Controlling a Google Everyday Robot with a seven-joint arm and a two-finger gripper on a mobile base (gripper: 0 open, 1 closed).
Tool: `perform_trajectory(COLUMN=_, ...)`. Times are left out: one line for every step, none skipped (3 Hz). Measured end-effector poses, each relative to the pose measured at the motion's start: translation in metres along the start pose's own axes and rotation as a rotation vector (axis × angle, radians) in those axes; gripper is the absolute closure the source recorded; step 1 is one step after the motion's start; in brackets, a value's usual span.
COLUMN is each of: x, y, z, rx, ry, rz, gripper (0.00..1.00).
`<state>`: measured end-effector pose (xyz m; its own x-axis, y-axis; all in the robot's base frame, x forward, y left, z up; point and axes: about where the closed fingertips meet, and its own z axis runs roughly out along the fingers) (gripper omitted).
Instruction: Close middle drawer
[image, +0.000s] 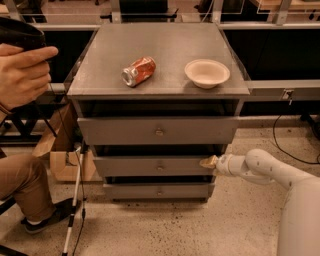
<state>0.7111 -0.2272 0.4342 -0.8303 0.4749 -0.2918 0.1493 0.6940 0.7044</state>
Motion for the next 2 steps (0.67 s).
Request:
perform_trajectory(x=0.002, y=-0.001, z=-0.001, rx=0.0, ry=0.0, rz=0.0, gripper=0.0)
perform_trajectory(x=-0.019, y=-0.014, z=-0.011, rx=0.004, ry=0.019, rz=-0.004, gripper=0.0)
